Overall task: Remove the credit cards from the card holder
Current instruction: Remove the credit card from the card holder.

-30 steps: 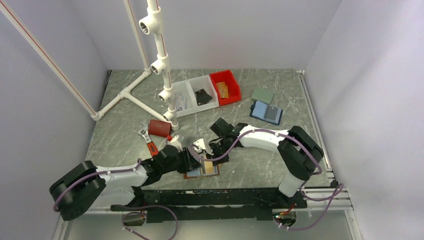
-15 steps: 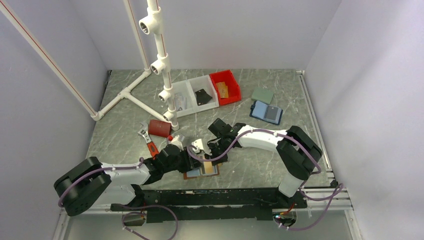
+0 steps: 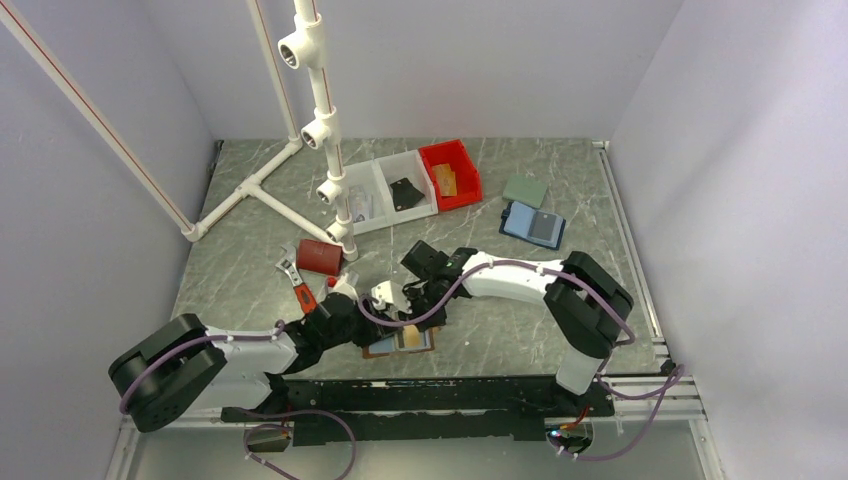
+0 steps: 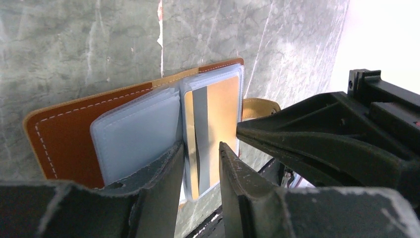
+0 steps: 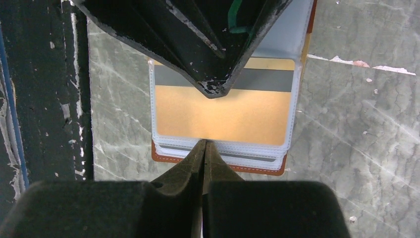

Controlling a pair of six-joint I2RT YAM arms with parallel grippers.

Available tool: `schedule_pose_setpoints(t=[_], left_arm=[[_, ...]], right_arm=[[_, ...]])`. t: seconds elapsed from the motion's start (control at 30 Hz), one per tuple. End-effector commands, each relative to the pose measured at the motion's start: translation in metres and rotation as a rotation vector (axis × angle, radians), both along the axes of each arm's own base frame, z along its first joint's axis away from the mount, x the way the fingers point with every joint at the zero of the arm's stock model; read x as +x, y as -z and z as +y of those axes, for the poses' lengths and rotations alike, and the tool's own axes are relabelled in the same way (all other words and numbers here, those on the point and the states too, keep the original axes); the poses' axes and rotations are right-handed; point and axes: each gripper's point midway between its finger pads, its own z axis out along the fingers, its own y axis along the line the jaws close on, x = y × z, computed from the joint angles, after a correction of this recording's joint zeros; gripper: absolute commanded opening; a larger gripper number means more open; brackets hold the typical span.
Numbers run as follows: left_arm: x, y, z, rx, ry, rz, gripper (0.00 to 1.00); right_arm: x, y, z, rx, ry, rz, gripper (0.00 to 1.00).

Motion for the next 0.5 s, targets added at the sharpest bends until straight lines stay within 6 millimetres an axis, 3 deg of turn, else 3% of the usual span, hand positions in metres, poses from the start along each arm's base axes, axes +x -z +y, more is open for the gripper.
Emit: schedule_pose_setpoints(t=[0.0, 0.17, 0.47], left_arm=[[0.0003, 0.0094, 0.0082, 0.001, -0.054, 0.03, 0.37], [-0.0008, 0.0099, 0.0082, -0.019, -0.061, 0.035, 0.35], [-0.0001, 0.0042, 0.0048, -0.04, -0.049, 0.018, 0.18]], right_arm=[[-0.0003, 0.017, 0.0178, -0.022, -0.007, -0.041, 0.02], [-0.0001, 0.0209, 0.0205, -0.037, 0.008, -0.046, 0.02], [0.0013, 0.0234, 0.0221, -0.046, 0.023, -0.044, 0.02]])
